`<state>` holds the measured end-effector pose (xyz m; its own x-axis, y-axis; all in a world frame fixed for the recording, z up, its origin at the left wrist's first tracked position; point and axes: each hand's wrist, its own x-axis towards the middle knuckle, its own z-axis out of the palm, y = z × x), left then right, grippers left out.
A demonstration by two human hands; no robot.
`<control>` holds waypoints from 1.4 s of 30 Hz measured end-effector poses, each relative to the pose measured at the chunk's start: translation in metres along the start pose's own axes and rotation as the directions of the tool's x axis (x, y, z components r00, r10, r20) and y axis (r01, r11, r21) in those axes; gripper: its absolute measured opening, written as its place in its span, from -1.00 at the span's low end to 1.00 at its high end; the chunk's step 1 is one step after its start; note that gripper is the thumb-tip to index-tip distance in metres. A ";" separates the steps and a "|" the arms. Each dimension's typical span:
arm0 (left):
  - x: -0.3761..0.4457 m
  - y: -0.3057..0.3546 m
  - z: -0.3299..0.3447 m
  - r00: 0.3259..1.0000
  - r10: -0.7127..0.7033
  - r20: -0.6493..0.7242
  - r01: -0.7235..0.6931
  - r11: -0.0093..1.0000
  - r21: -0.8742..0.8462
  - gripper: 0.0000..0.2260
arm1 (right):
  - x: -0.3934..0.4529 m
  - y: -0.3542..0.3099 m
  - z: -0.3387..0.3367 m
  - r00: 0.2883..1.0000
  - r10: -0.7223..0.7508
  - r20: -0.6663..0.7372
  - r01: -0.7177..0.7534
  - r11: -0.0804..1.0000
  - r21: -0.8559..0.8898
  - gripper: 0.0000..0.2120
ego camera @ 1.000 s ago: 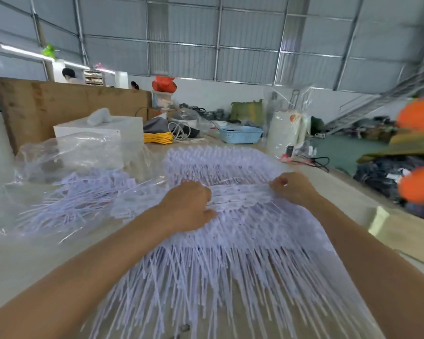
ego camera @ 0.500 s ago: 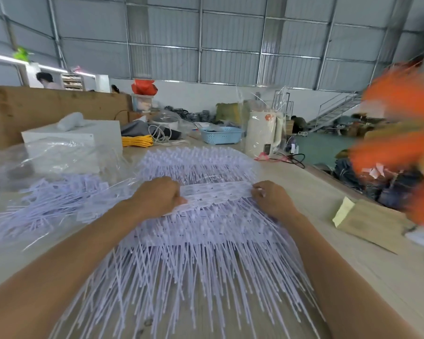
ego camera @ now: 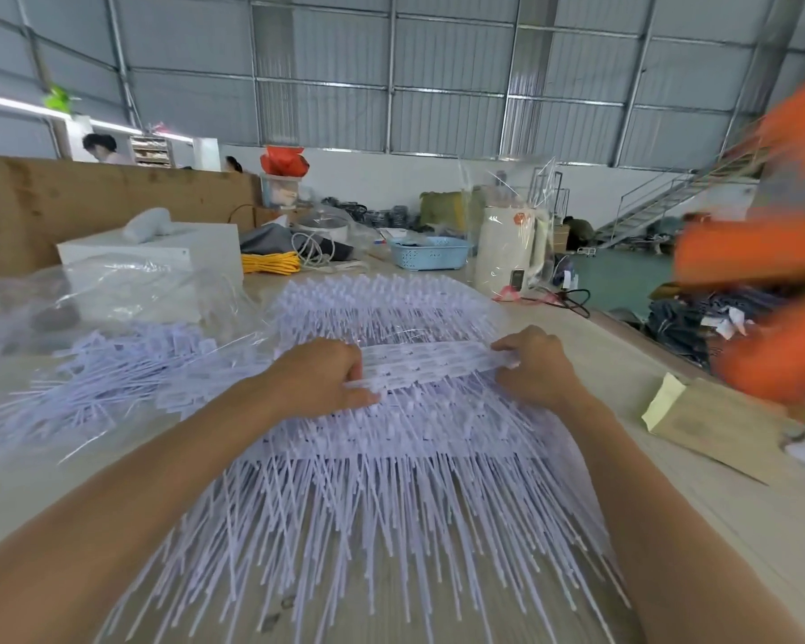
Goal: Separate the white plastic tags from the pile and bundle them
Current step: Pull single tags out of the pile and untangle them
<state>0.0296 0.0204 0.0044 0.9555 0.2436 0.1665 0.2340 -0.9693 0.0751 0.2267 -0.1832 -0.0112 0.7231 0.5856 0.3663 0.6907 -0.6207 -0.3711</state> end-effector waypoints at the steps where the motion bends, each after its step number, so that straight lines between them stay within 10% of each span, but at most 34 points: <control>1: 0.001 0.000 -0.001 1.000 0.003 0.017 -0.004 1.000 0.013 -0.73 | -0.001 -0.002 -0.005 1.000 -0.003 -0.007 0.004 1.000 0.029 -0.60; 12: -0.017 0.024 -0.092 0.948 0.154 -0.277 -0.233 0.931 -0.281 -0.93 | -0.016 -0.009 -0.076 0.997 -0.002 -0.079 0.051 0.769 0.637 -0.68; 19: -0.023 -0.019 -0.090 0.980 0.001 0.200 0.030 0.988 -0.154 -0.82 | -0.027 -0.021 -0.049 0.921 -0.097 0.378 -0.101 0.877 0.471 -0.75; 26: -0.025 -0.031 -0.063 0.920 -0.075 0.385 0.106 0.992 -0.062 -0.76 | -0.029 -0.029 -0.033 0.865 -0.136 0.483 -0.168 0.828 0.535 -0.90; 33: -0.001 0.026 -0.037 0.997 0.076 0.008 -0.070 0.948 -0.311 -0.78 | -0.029 -0.038 -0.026 0.895 -0.088 0.437 -0.232 0.745 0.625 -0.90; 42: 0.029 0.072 0.009 1.000 -0.011 0.024 0.022 0.876 -0.482 -0.70 | -0.029 -0.037 -0.019 0.896 -0.125 0.427 -0.252 0.649 0.718 -0.94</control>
<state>0.0754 -0.0429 0.0062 0.9569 0.2537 0.1416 0.1391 -0.8281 0.5431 0.1797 -0.1868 0.0082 0.5658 0.8245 0.0099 0.2730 -0.1760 -0.9458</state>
